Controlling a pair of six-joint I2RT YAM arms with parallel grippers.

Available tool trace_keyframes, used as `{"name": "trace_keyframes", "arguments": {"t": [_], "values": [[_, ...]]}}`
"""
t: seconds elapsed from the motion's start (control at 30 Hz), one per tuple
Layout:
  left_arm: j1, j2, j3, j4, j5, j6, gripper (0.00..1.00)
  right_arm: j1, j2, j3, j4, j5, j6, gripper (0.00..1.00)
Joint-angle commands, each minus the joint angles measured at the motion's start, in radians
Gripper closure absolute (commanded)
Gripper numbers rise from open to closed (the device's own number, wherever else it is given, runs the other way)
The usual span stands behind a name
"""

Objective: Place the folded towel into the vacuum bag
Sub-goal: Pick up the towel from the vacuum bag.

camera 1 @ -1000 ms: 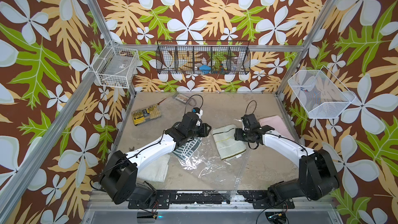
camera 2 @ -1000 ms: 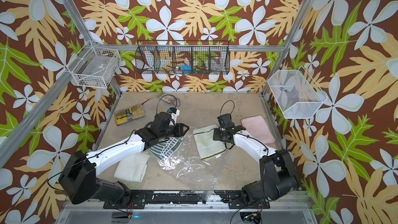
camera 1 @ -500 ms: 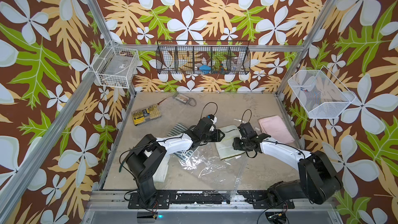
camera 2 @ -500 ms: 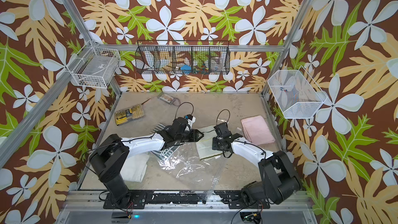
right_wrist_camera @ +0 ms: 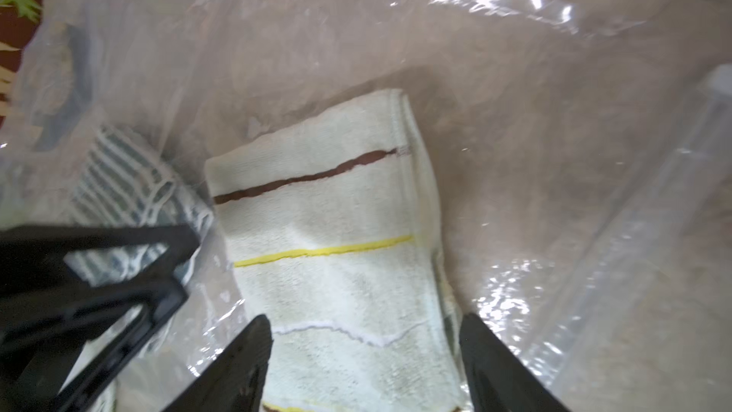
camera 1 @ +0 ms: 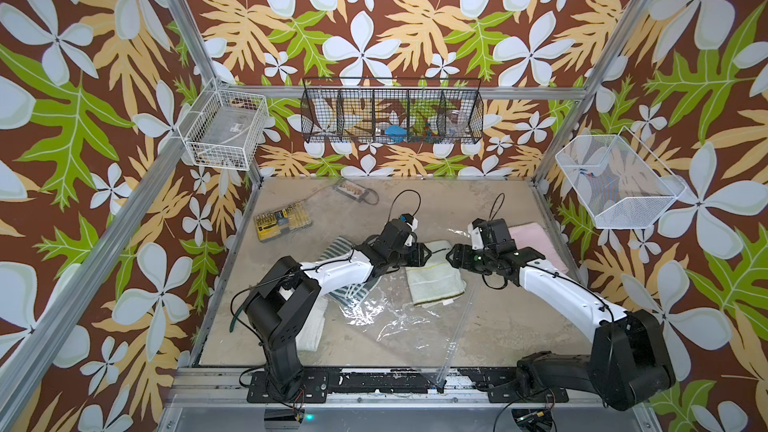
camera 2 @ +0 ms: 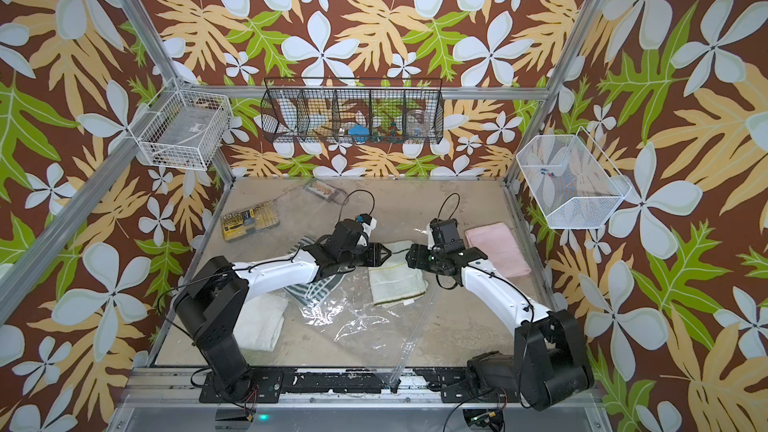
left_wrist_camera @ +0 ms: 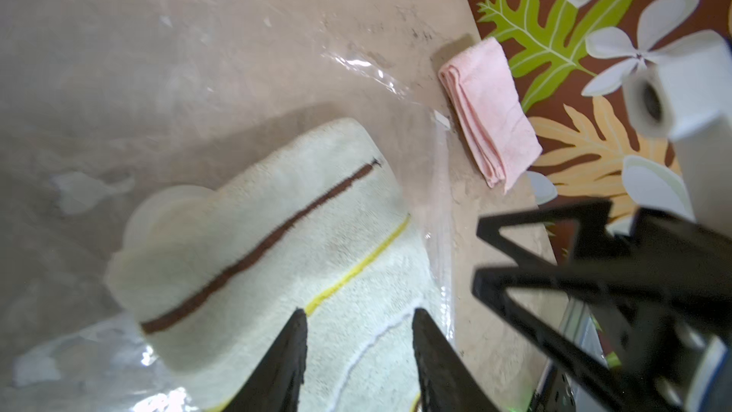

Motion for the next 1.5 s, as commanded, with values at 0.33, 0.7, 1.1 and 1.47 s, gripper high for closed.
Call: {"name": "trace_keyframes", "arguments": {"t": [0.33,0.7,1.1,1.47], "values": [[-0.042,0.098,-0.045,0.111,0.026,-0.084,0.68,-0.02,0.221,-0.026,0.124,-0.104,-0.025,0.24],[-0.024,0.181,-0.096,0.153,0.033,-0.088,0.71,-0.017,0.217,-0.122,0.276,-0.152,0.048,0.55],[0.005,0.108,-0.141,0.175,0.087,-0.105,0.71,0.273,0.197,0.054,-0.018,0.459,-0.017,0.83],[0.024,0.106,-0.102,0.193,0.105,-0.121,0.73,0.222,0.166,0.012,0.101,0.055,0.041,0.83]]}}
